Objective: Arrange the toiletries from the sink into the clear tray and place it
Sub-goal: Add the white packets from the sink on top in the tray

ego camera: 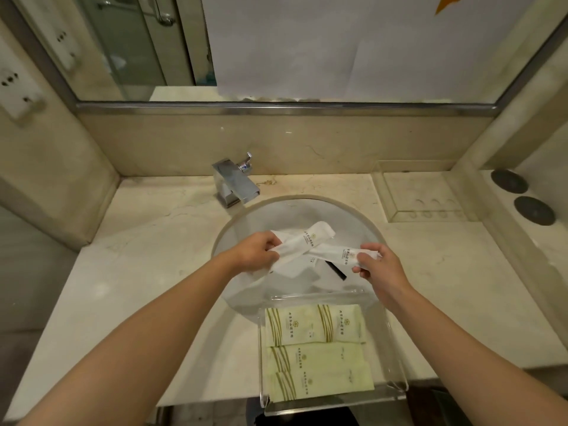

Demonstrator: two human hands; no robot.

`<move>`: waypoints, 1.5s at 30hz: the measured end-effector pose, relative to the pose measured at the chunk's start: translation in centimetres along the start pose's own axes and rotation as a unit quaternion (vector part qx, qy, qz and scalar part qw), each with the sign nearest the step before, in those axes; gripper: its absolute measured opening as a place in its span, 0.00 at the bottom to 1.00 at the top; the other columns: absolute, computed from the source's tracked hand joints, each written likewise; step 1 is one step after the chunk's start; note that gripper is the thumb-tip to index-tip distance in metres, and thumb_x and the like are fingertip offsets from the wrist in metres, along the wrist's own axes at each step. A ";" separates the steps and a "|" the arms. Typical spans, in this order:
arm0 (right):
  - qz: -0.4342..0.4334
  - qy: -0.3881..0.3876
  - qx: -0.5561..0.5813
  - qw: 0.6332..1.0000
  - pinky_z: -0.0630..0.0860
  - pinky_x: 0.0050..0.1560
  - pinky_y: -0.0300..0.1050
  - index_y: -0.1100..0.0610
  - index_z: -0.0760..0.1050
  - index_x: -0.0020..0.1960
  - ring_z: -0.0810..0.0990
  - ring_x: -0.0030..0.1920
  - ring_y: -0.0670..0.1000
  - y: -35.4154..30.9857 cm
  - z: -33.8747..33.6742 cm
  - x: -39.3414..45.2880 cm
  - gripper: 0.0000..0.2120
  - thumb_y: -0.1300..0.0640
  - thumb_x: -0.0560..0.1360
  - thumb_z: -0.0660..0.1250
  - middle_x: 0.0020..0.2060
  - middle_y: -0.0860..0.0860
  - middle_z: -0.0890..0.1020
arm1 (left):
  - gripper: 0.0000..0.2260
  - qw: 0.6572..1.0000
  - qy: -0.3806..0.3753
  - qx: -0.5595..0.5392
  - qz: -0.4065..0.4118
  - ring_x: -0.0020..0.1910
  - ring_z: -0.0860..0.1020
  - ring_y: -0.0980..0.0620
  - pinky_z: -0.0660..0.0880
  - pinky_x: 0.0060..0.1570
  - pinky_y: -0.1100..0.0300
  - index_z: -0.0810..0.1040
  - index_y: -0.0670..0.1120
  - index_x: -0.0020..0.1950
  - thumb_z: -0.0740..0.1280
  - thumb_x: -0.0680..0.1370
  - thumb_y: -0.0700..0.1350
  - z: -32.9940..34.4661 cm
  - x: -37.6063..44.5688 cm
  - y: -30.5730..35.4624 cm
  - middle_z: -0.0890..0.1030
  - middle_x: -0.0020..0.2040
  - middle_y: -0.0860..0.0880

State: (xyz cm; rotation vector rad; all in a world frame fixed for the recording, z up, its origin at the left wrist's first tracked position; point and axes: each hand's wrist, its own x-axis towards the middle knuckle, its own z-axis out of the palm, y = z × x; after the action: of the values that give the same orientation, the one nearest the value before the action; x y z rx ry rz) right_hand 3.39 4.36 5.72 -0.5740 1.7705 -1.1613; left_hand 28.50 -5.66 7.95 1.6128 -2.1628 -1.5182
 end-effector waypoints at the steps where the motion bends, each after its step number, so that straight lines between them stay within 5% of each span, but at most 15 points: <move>1: 0.003 0.002 0.003 1.000 0.74 0.38 0.44 0.59 0.73 0.55 0.78 0.34 0.52 0.2 0.0 -0.4 0.11 0.67 0.74 0.64 0.51 0.59 0.79 | 0.08 1.000 -0.003 0.001 0.003 0.41 0.76 0.51 0.75 0.41 0.56 0.75 0.46 0.55 0.64 0.77 0.40 0.0 -0.5 0.0 0.78 0.46 0.49; 8: 0.009 -0.011 0.013 1.000 0.72 0.36 0.42 0.59 0.74 0.53 0.73 0.31 0.49 1.0 -0.3 -2.6 0.08 0.67 0.76 0.63 0.45 0.58 0.79 | 0.12 1.000 0.007 0.014 0.011 0.36 0.76 0.54 0.73 0.36 0.63 0.76 0.46 0.56 0.67 0.73 0.39 0.2 -2.5 -0.3 0.78 0.45 0.47; 18: 0.032 -0.058 0.000 0.998 0.69 0.35 0.42 0.59 0.75 0.54 0.70 0.29 0.48 3.0 -1.7 -3.4 0.08 0.66 0.76 0.62 0.40 0.57 0.76 | 0.14 0.998 0.037 0.048 0.004 0.39 0.73 0.51 0.78 0.47 0.50 0.74 0.46 0.55 0.72 0.72 0.43 2.3 -3.8 -2.0 0.72 0.42 0.50; 30: 0.047 -0.096 -0.038 0.994 0.69 0.28 0.37 0.56 0.76 0.51 0.70 0.29 0.47 5.1 -3.5 -4.9 0.09 0.66 0.77 0.61 0.52 0.60 0.80 | 0.15 0.992 0.023 0.123 -0.011 0.41 0.73 0.51 0.69 0.37 0.61 0.76 0.47 0.52 0.75 0.70 0.48 5.6 -6.4 -2.5 0.77 0.46 0.49; 34: 0.040 -0.099 -0.086 0.990 0.70 0.29 0.37 0.55 0.75 0.53 0.72 0.32 0.47 5.8 -3.3 -5.1 0.09 0.65 0.77 0.61 0.51 0.57 0.79 | 0.16 0.986 0.026 0.161 -0.022 0.44 0.74 0.50 0.67 0.36 0.62 0.72 0.49 0.51 0.75 0.71 0.50 7.2 -7.1 -3.2 0.76 0.48 0.49; 39: -0.013 -0.046 -0.191 0.980 0.73 0.42 0.46 0.55 0.72 0.58 0.73 0.39 0.49 5.6 -2.6 -5.1 0.10 0.63 0.77 0.62 0.50 0.52 0.75 | 0.17 0.974 0.048 0.218 -0.026 0.44 0.74 0.48 0.68 0.40 0.58 0.72 0.45 0.57 0.71 0.74 0.51 8.4 -7.4 -3.5 0.78 0.50 0.46; 45: -0.124 0.022 -0.406 0.905 0.72 0.43 0.47 0.52 0.68 0.62 0.75 0.45 0.54 6.5 -2.6 -5.7 0.16 0.55 0.76 0.65 0.57 0.53 0.73 | 0.18 0.946 0.087 0.311 -0.029 0.40 0.75 0.47 0.71 0.35 0.56 0.67 0.46 0.58 0.67 0.75 0.55 9.4 -6.9 -3.6 0.75 0.43 0.48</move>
State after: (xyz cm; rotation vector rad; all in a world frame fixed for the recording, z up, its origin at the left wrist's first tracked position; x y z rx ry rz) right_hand 4.44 12.82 2.79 -1.2964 2.2453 -0.5380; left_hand 29.11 5.82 3.80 1.8827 -2.6633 -0.6752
